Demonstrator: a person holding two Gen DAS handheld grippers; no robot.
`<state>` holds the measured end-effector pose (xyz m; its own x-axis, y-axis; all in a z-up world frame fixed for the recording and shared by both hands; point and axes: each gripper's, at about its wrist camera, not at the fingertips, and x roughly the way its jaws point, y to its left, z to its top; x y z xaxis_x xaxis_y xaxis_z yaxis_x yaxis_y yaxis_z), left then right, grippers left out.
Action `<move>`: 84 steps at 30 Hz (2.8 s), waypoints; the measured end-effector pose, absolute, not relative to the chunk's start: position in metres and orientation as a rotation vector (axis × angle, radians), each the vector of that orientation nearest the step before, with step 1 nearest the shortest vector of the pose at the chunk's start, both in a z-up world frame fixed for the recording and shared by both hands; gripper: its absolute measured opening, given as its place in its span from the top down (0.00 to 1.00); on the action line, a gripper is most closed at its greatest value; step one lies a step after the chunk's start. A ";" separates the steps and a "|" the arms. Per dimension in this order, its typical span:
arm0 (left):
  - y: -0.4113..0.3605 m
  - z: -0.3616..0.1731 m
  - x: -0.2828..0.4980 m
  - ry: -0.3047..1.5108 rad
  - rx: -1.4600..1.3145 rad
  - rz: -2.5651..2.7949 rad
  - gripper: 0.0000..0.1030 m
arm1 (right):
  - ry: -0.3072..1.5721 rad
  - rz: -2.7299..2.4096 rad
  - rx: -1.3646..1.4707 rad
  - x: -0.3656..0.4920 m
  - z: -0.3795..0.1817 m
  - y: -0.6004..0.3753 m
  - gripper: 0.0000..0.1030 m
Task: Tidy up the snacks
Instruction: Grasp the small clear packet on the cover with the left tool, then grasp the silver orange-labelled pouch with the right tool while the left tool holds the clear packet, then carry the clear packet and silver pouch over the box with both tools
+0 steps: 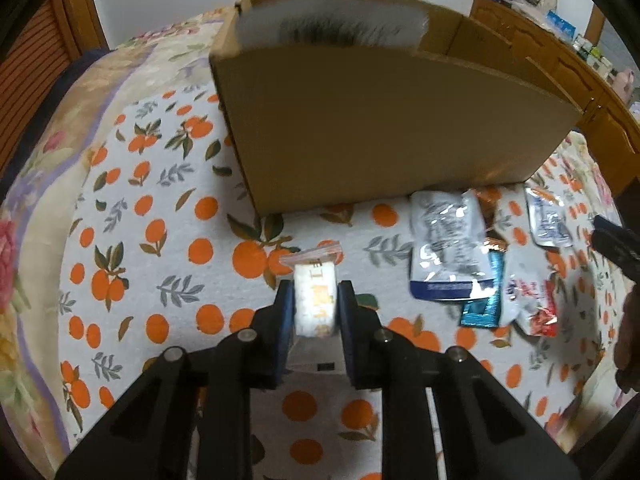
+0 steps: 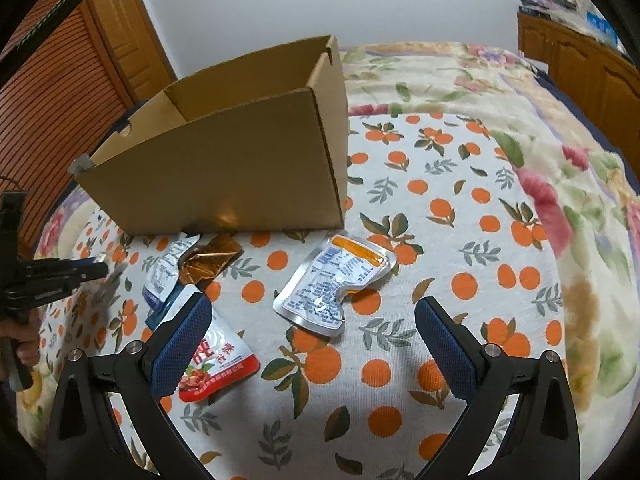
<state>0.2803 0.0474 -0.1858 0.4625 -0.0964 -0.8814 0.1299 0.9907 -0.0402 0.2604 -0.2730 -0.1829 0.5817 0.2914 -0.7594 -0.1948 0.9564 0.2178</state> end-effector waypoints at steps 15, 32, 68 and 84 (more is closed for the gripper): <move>0.023 -0.132 0.258 0.971 0.037 -0.229 0.81 | 0.980 0.278 0.162 0.288 -0.215 -0.275 0.24; 0.013 -0.122 0.257 0.950 0.054 -0.266 0.81 | 0.960 0.256 0.107 0.307 -0.220 -0.266 0.51; -0.016 -0.047 0.239 0.783 0.102 -0.288 0.81 | 0.851 0.368 -0.057 0.243 -0.113 -0.235 0.78; -0.014 -0.016 0.269 0.718 0.070 -0.278 0.81 | 0.743 0.426 -0.049 0.264 -0.056 -0.212 0.78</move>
<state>0.2690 -0.0144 -0.0157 0.7181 -0.2275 -0.6577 0.2750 0.9609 -0.0321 0.2638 -0.2117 -0.0563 0.6555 0.3585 -0.6647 -0.3929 0.9136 0.1052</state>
